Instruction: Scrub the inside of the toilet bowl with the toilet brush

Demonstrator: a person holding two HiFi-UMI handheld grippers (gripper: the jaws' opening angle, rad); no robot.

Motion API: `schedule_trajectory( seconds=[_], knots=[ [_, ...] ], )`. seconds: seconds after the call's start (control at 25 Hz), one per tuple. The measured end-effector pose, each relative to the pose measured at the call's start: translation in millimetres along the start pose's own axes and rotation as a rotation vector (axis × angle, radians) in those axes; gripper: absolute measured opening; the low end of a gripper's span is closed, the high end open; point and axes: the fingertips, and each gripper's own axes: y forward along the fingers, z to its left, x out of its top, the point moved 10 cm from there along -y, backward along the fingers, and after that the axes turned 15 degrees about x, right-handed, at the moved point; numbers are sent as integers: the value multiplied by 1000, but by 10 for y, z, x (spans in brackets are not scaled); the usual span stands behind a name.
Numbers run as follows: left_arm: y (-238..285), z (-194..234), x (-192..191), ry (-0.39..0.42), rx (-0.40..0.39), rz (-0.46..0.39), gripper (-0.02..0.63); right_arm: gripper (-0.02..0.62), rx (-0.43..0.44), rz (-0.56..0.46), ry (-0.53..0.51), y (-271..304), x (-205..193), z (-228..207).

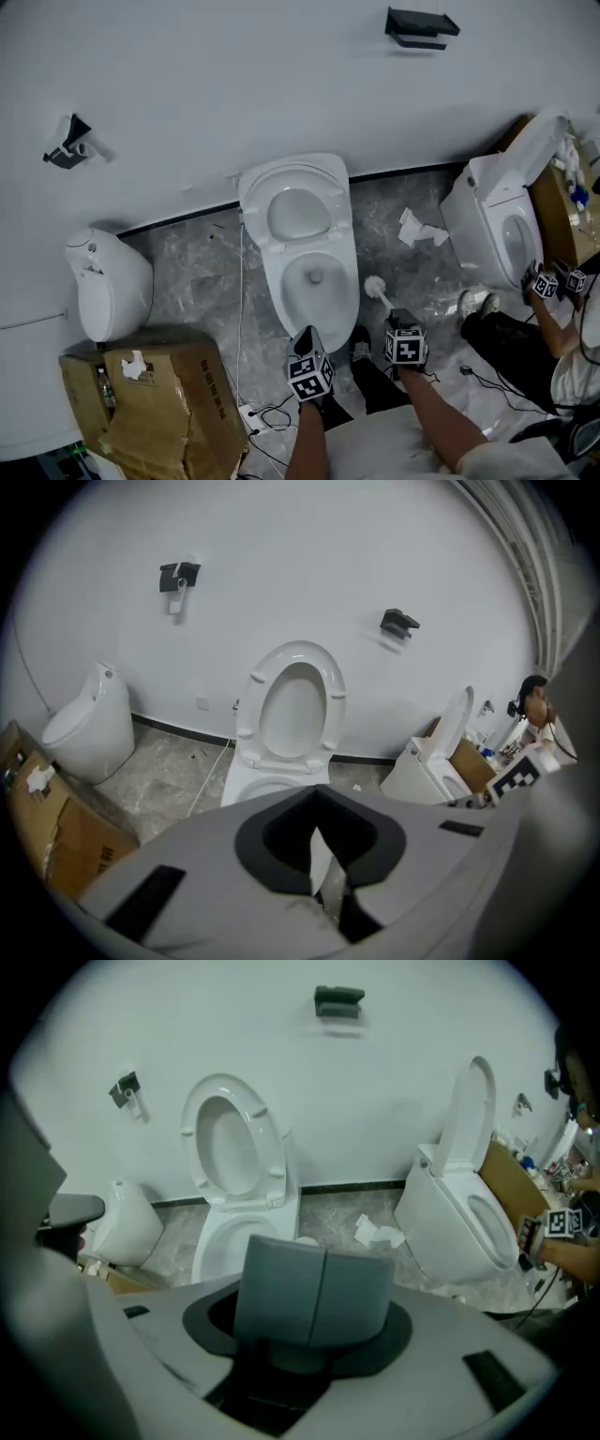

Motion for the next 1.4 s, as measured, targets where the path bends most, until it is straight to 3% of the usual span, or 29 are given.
schedule_trajectory(
  seconds=[0.16, 0.44, 0.6, 1.04, 1.4],
  knots=[
    [-55, -122, 183, 35, -33, 8, 29, 235, 40, -161, -22, -361, 97, 179],
    [-162, 194, 388, 113, -98, -30, 29, 232, 117, -211, -111, -339, 101, 764],
    [-128, 389, 479, 153, -127, -41, 29, 230, 119, -237, -121, -279, 127, 989],
    [18, 844, 898, 224, -200, -85, 29, 222, 87, -244, -130, -97, 268, 1648],
    [280, 1129, 718, 235, -218, -22, 29, 222, 43, -167, -91, 162, -146, 1862]
  ],
)
